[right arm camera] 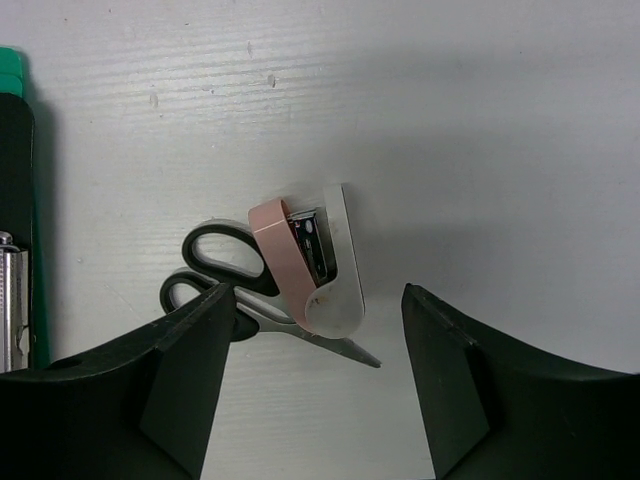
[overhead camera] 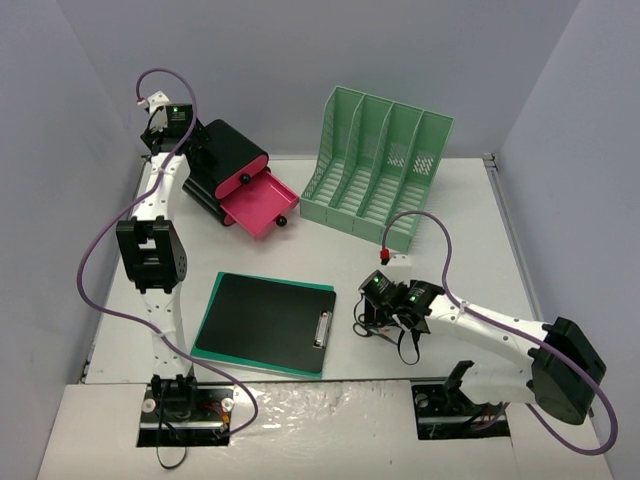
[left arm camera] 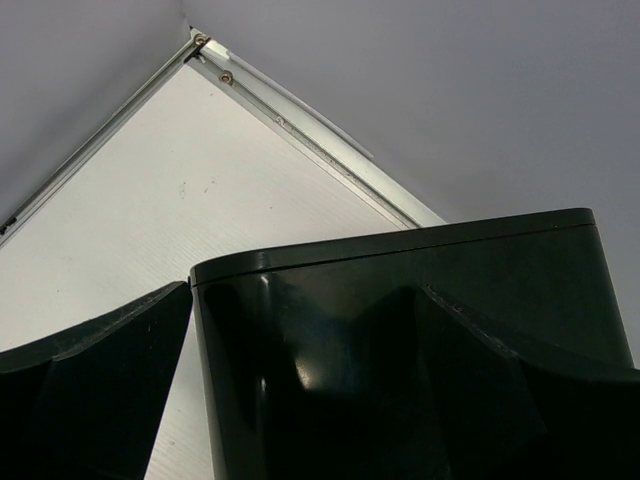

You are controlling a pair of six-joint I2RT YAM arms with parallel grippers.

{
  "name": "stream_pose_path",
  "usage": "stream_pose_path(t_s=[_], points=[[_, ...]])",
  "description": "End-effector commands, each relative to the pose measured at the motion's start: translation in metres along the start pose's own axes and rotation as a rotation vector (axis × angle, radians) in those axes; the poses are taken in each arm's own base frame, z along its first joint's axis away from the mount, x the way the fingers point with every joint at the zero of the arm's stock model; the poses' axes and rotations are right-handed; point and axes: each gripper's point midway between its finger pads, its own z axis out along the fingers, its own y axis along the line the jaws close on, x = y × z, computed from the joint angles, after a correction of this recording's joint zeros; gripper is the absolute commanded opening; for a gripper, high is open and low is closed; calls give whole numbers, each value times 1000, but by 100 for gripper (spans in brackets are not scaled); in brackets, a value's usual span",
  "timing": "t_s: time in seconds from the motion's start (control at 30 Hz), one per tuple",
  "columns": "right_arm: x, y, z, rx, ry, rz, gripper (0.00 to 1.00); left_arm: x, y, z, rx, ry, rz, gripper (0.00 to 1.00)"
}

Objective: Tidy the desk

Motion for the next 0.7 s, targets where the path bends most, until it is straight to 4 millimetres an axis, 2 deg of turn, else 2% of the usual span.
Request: stream_pose_path(t_s=[0.0, 0.27, 0.37, 0.67], points=[[-4, -3, 7, 33, -43, 24, 64, 63, 37, -9, -95, 223, 171, 90], [-3, 2, 13, 43, -30, 29, 63, 59, 37, -13, -94, 217, 173, 90], [-2, 3, 16, 61, -28, 25, 61, 51, 52, -9, -117, 210, 156, 90], [7, 1, 23, 83, -8, 24, 57, 49, 52, -10, -117, 206, 157, 90]])
